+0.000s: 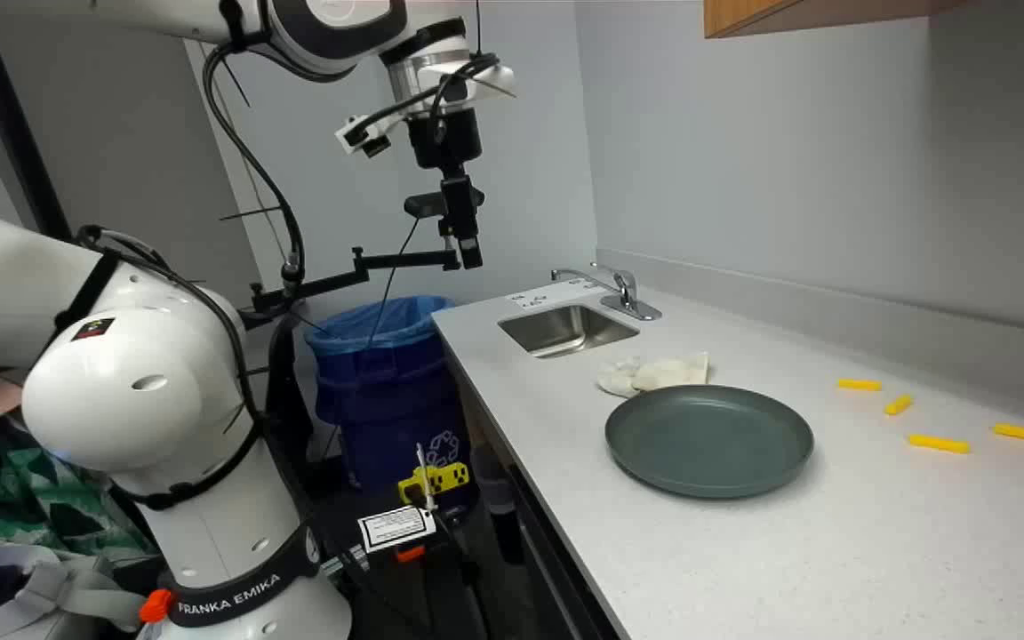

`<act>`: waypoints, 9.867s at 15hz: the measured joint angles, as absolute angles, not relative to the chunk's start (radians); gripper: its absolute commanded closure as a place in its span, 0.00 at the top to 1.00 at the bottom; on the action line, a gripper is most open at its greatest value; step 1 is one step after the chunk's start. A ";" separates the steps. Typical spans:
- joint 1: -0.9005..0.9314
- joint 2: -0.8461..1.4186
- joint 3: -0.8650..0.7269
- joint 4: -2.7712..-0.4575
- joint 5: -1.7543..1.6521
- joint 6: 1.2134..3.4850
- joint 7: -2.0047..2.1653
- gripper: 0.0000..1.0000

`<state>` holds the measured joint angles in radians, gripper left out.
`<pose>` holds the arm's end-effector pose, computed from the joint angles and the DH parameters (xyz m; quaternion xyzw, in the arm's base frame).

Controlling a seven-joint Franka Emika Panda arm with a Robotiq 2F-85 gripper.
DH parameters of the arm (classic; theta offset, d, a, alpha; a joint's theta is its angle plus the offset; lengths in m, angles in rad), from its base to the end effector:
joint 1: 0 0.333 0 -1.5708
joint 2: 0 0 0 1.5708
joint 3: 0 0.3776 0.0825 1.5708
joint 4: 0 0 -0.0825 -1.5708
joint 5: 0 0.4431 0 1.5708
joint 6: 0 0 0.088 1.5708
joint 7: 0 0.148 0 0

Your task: Pick up the towel from the table, wipe the grey plate and put the towel back on the table.

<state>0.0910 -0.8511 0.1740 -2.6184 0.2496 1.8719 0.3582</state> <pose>0.3089 0.1159 0.4962 -0.9918 0.1034 -0.0326 0.0674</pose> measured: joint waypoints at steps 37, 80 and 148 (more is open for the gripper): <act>0.091 -0.827 0.174 -2.623 0.250 1.872 0.327 1.00; 0.179 0.086 0.191 -2.232 -0.024 2.413 0.023 1.00; 0.122 0.060 0.040 -2.333 -0.212 2.742 0.070 0.11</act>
